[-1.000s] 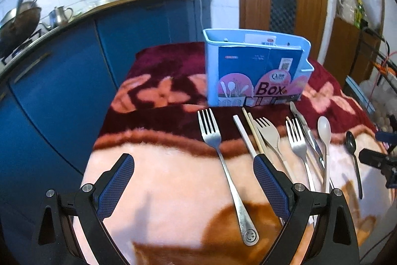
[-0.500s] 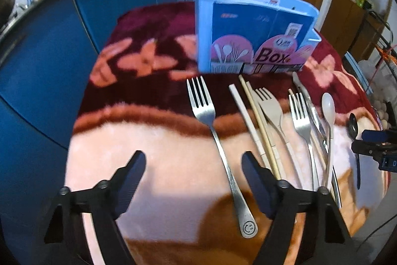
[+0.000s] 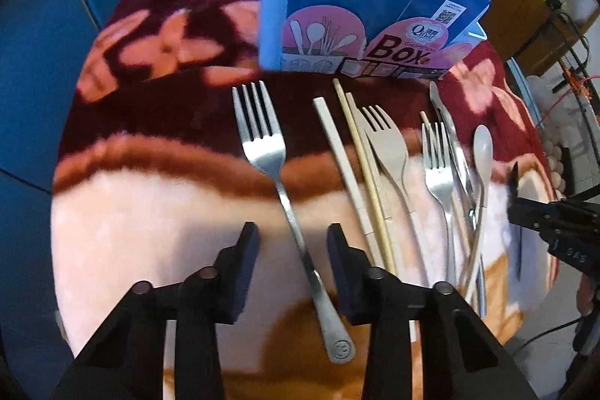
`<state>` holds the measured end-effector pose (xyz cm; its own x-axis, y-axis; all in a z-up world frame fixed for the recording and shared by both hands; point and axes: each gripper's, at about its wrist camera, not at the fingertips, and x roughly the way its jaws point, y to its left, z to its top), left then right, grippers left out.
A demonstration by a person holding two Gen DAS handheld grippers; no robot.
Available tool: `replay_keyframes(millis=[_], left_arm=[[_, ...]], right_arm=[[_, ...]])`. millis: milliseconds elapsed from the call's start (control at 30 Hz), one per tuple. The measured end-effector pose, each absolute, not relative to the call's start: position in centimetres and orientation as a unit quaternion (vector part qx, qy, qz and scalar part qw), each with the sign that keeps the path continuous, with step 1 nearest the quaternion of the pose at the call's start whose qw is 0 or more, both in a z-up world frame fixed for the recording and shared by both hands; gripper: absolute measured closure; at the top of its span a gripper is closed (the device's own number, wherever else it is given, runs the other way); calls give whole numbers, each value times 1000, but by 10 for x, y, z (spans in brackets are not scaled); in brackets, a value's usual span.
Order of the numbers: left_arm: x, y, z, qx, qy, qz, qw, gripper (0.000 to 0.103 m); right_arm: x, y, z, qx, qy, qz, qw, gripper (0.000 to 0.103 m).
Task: Organize utensils
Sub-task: 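Grasp the silver fork with the left gripper while the right gripper grasps the black spoon, then lift the silver fork with the left gripper and carry it over the blue caddy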
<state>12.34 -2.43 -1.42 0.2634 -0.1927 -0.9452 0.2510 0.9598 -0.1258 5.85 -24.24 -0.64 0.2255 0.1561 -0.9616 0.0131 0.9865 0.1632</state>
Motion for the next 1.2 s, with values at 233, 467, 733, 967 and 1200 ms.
replay_keyframes(millis=[233,467,733,967,1200], left_arm=[[140,-30,-17,32,620,-144,771,70],[140,-18,-16,2,609,-137,781,95],[112,-12,-7,-34,553,-158,817,100],[72,4,18,-52,463,-179,866,100],[58,12,54,-70,366,-174,911,100]], right_arm=[[63,-239,-8,56,625,51,777,88],[56,-237,-6,93,594,53,797,95],[39,-234,0,115,554,65,822,95],[27,-224,15,112,482,74,866,95],[17,-222,31,114,403,74,905,95]])
